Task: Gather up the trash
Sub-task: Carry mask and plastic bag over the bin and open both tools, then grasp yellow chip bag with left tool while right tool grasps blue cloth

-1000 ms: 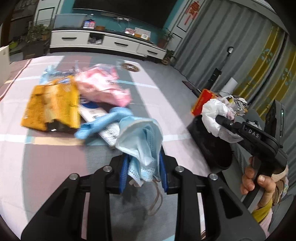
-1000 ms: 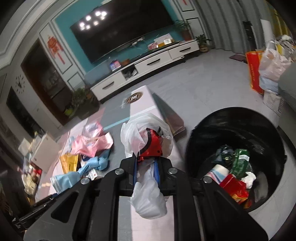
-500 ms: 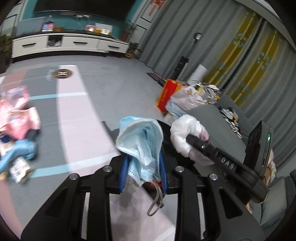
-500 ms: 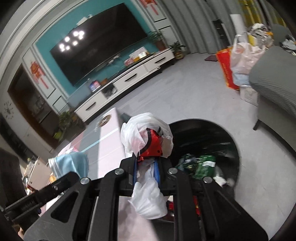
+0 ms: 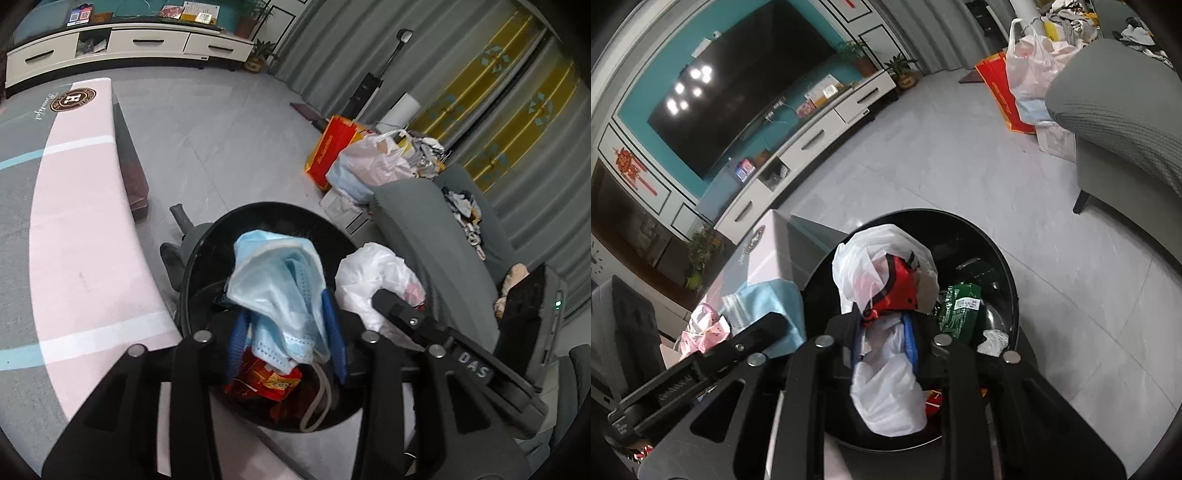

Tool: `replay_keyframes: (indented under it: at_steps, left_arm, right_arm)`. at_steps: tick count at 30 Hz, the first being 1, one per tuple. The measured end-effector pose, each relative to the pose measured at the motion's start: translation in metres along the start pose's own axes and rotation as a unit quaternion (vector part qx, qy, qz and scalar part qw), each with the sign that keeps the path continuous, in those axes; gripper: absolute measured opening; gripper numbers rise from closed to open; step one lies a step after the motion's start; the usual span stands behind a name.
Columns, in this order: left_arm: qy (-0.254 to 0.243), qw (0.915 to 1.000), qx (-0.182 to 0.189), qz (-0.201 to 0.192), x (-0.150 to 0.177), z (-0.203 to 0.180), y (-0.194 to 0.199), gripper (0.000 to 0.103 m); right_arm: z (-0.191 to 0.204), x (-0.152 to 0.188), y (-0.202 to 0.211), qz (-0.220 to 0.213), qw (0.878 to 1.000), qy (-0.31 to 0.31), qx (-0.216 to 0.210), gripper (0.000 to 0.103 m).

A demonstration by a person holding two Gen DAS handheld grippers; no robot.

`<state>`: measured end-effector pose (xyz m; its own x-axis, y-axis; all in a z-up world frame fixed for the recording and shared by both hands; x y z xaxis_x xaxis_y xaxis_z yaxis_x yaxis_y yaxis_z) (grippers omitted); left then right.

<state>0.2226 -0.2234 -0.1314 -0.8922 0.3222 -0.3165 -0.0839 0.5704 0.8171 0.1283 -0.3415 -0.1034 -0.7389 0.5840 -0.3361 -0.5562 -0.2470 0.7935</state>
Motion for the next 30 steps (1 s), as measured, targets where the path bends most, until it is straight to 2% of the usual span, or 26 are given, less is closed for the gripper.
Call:
replay_keyframes:
  at_steps: [2, 4, 6, 14, 20, 26, 30]
  left_arm:
    - [0.003, 1.0, 0.006, 0.007, -0.001, 0.002, -0.007, 0.061]
    - [0.003, 0.9999, 0.008, 0.006, -0.003, 0.002, -0.009, 0.063]
    - [-0.001, 0.9999, 0.011, 0.003, -0.004, 0.001, -0.008, 0.073]
    - [-0.014, 0.9996, 0.021, -0.015, 0.008, 0.003, 0.012, 0.085]
    - [-0.002, 0.9991, 0.015, -0.039, 0.028, 0.016, 0.042, 0.09]
    - [0.042, 0.9967, 0.021, -0.067, 0.06, 0.056, 0.086, 0.092]
    - [0.059, 0.9942, -0.001, -0.089, 0.081, 0.083, 0.117, 0.092]
  right_arm:
    - [-0.002, -0.002, -0.003, 0.006, 1.0, -0.003, 0.003, 0.032]
    - [-0.004, -0.003, -0.004, 0.006, 1.0, -0.008, 0.004, 0.039]
    - [-0.006, -0.004, -0.003, 0.002, 1.0, -0.013, 0.009, 0.052]
    - [-0.003, -0.002, -0.003, 0.001, 1.0, -0.023, 0.003, 0.054]
    - [0.014, 0.003, -0.002, -0.002, 1.0, 0.0, -0.003, 0.055]
    - [0.046, 0.011, -0.003, -0.009, 0.999, 0.036, -0.017, 0.058]
    - [0.075, 0.019, -0.01, -0.006, 0.997, 0.073, -0.026, 0.058]
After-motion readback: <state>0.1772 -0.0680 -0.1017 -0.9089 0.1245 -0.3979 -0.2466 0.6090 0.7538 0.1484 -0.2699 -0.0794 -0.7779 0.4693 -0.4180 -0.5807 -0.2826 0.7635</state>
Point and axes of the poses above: each gripper's, at about its wrist camera, not at the fingertips, and y roughly against the way its jaws point, z to its left, x to its underside, the point moved 1 cm from there along -y, roughly the way its jaws point, and after that the axes turned 15 degrees about z, right-handed, at the moved point
